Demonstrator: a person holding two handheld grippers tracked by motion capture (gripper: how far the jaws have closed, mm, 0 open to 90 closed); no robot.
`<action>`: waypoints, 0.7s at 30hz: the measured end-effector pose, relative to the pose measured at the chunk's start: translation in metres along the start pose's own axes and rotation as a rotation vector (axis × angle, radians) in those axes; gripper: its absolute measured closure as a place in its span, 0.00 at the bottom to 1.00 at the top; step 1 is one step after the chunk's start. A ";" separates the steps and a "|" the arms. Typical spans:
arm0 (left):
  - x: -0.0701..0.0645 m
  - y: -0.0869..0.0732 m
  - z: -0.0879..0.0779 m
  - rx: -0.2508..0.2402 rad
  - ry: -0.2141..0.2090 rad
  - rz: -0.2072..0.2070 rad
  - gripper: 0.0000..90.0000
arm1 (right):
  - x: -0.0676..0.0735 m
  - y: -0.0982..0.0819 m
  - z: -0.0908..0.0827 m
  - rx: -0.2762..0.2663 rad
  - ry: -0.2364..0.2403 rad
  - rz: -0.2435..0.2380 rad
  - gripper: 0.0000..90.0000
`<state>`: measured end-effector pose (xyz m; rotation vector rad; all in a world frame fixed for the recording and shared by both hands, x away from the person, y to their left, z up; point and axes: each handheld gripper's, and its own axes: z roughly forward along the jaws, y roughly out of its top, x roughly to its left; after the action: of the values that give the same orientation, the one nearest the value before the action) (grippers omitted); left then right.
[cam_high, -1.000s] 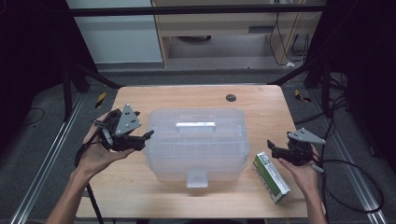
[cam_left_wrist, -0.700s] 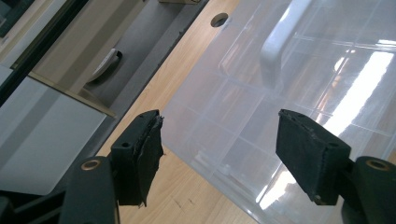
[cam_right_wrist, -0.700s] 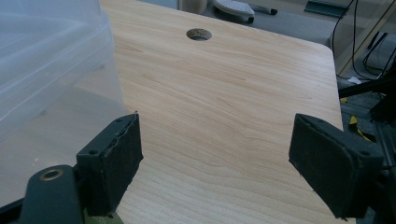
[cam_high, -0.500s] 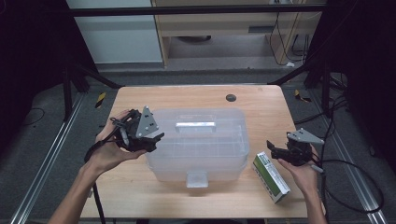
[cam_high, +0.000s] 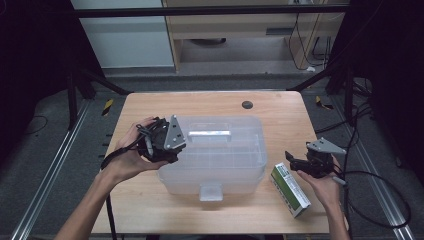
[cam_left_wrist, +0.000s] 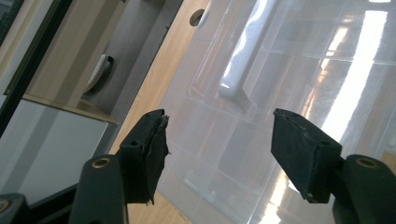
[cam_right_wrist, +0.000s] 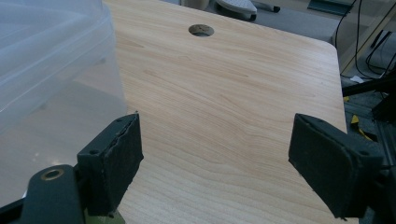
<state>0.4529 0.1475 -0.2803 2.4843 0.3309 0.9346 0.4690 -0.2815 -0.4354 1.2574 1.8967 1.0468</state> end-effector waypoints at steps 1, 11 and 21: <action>0.000 0.001 0.001 0.002 0.001 0.005 0.39 | 0.000 0.000 0.000 0.001 0.001 -0.001 0.20; -0.003 0.016 0.008 0.010 -0.011 0.053 0.41 | 0.000 -0.001 0.002 0.014 0.004 -0.012 0.20; -0.004 0.025 0.018 0.058 0.005 0.124 0.43 | 0.001 -0.002 0.003 0.017 0.007 -0.020 0.20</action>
<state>0.4632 0.1186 -0.2821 2.5800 0.2101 0.9934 0.4703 -0.2804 -0.4383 1.2433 1.9229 1.0286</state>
